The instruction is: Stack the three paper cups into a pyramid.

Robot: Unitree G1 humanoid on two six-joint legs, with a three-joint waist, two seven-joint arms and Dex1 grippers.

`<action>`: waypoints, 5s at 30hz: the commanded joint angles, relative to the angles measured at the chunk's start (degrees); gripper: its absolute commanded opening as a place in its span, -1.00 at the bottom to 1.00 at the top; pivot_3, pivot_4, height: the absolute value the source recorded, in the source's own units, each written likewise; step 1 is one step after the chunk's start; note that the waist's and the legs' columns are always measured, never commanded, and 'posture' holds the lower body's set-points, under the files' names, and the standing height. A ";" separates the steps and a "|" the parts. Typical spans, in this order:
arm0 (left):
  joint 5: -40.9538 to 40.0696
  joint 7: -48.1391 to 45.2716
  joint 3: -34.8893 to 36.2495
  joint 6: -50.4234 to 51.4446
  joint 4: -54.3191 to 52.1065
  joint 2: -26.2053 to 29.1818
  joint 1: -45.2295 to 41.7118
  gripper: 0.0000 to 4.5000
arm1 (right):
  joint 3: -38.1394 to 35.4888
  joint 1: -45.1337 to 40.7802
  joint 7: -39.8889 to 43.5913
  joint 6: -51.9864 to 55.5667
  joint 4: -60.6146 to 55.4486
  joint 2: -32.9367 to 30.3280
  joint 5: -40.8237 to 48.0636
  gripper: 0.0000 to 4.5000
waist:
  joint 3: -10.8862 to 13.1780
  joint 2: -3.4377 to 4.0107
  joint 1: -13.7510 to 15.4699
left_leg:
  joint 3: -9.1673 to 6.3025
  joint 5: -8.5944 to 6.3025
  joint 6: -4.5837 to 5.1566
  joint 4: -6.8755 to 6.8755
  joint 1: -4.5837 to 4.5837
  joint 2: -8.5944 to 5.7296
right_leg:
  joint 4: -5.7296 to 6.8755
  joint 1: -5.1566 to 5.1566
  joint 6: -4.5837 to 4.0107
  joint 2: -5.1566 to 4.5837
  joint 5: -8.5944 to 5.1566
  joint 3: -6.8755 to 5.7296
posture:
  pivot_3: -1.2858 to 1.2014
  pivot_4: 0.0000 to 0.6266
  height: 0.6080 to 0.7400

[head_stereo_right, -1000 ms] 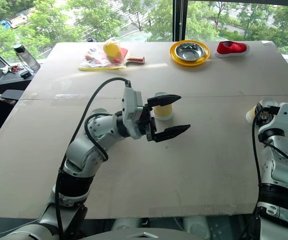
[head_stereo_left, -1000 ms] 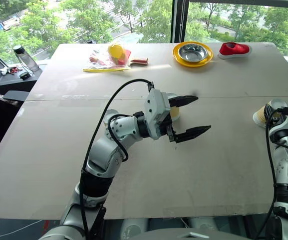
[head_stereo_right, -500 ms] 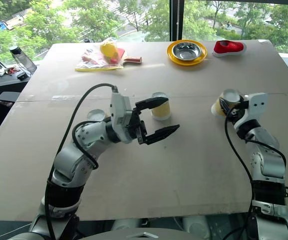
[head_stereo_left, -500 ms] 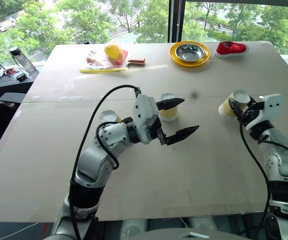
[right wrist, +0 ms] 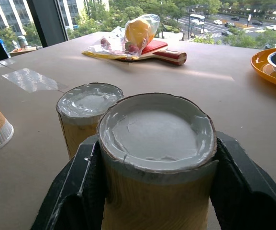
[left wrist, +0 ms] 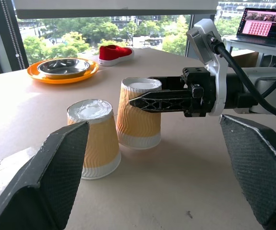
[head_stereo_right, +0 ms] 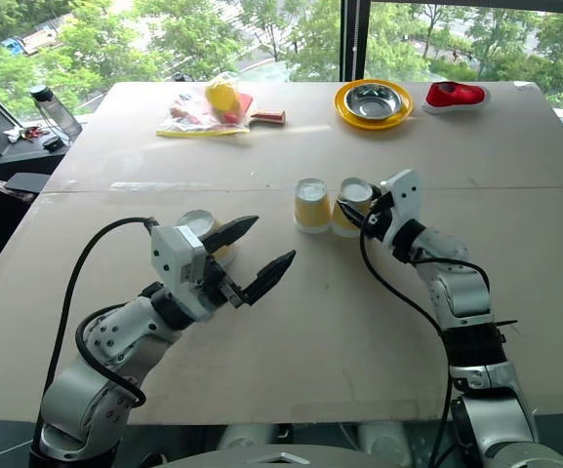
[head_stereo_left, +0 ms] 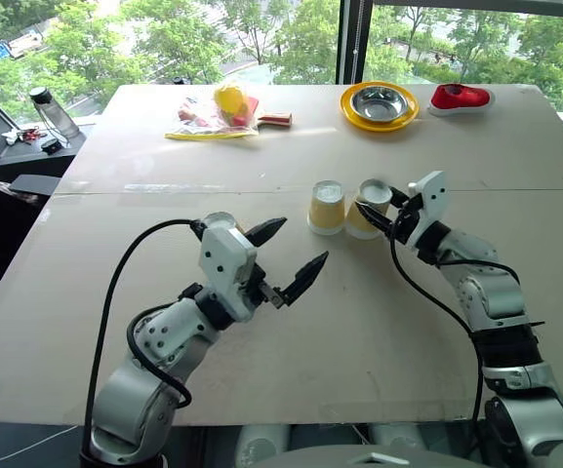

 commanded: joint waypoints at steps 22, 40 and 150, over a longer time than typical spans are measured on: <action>1.13 1.43 1.27 -1.75 -0.14 1.57 -1.40 1.00 | -0.35 -2.92 0.54 -2.80 3.92 2.94 -2.55 0.39 | 0.00 0.00 -0.19 | 0.00 0.00 0.00 -0.01 0.00 0.00 | 0.00 -0.01 0.00 0.02 0.00 -0.01 | 0.03 -0.52 1.00; 9.83 10.68 5.44 -9.90 -3.12 -4.11 9.36 1.00 | -7.29 8.08 14.18 -3.88 -10.01 -8.80 6.98 0.96 | 0.00 0.00 -0.01 | 0.01 -0.03 0.04 -0.08 -0.04 0.03 | -0.11 0.00 0.00 -0.05 0.00 0.00 | 0.03 -0.52 1.00; 6.33 -29.12 0.41 -19.41 70.54 -10.53 -61.46 0.94 | -23.58 32.58 13.73 1.24 -35.30 -17.44 29.02 1.00 | 0.05 -0.19 0.15 | -0.45 -0.02 0.03 0.45 -0.18 -0.25 | -0.07 0.40 0.02 0.04 -0.01 -0.66 | 0.03 -0.52 1.00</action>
